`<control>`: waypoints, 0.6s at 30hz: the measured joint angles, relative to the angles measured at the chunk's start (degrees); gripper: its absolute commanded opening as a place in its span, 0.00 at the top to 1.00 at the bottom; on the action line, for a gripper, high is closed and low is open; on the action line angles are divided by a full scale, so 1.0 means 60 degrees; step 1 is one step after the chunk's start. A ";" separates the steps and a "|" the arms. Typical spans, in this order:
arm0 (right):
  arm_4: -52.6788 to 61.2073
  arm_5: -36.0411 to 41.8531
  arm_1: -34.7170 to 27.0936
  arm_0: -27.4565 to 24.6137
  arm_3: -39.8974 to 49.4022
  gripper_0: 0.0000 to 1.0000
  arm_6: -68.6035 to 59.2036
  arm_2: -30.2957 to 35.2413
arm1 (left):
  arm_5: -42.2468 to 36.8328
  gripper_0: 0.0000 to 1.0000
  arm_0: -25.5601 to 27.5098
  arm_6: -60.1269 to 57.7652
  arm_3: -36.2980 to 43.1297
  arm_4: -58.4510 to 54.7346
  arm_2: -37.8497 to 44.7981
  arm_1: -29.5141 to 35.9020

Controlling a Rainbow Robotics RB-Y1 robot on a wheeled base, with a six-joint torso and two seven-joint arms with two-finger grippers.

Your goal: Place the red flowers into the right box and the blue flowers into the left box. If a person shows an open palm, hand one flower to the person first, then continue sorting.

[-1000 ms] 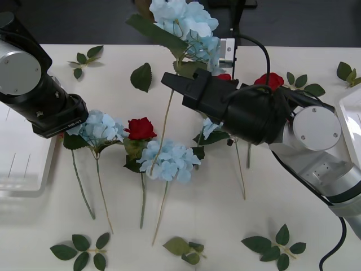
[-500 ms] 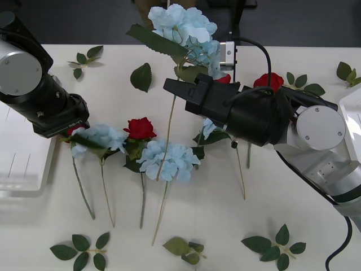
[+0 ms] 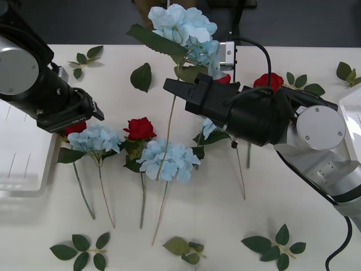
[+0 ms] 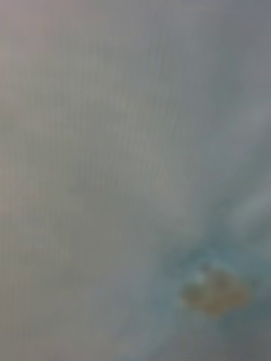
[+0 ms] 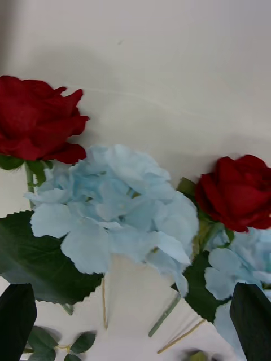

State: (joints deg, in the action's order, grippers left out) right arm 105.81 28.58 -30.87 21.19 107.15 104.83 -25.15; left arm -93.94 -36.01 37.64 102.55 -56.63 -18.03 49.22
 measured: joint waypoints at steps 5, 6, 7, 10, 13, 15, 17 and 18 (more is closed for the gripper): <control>0.0000 -0.0017 0.0000 0.0000 0.0000 1.00 0.0000 0.0001 | -0.0571 0.00 0.0620 0.4403 0.0205 -0.1156 0.2306 -0.0709; 0.0000 -0.0021 0.0000 0.0000 0.0000 1.00 0.0000 0.0004 | -0.0627 0.00 0.0747 0.5413 0.0203 -0.1459 0.2777 -0.0886; 0.0000 -0.0024 0.0000 0.0000 0.0000 1.00 0.0000 0.0008 | -0.0660 0.00 0.0872 0.6290 0.0196 -0.1829 0.3228 -0.1069; 0.0001 -0.0035 0.0000 0.0000 0.0000 1.00 0.0000 0.0052 | -0.0660 0.00 0.1119 0.7542 0.0058 -0.3247 0.4108 -0.1478; 0.0096 -0.0042 0.0000 0.0000 0.0000 1.00 0.0000 0.0122 | -0.0602 0.00 0.1172 0.7520 -0.0301 -0.4562 0.4322 -0.1703; 0.0154 -0.0043 0.0000 0.0000 0.0000 1.00 0.0000 0.0173 | -0.0458 0.00 0.1177 0.7607 -0.0509 -0.5219 0.4322 -0.1822; 0.0164 -0.0044 0.0000 0.0001 0.0000 1.00 0.0000 0.0208 | -0.0307 0.00 0.1184 0.8162 -0.0598 -0.5659 0.4322 -0.1930; 0.0167 -0.0045 0.0000 0.0001 0.0000 1.00 0.0000 0.0222 | -0.0255 0.00 0.1186 0.8729 -0.0617 -0.5794 0.4322 -0.1981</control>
State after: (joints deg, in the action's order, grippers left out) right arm 106.81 28.31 -30.86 21.19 107.15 104.83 -23.82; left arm -95.47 -28.89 90.01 98.85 -91.40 7.90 37.33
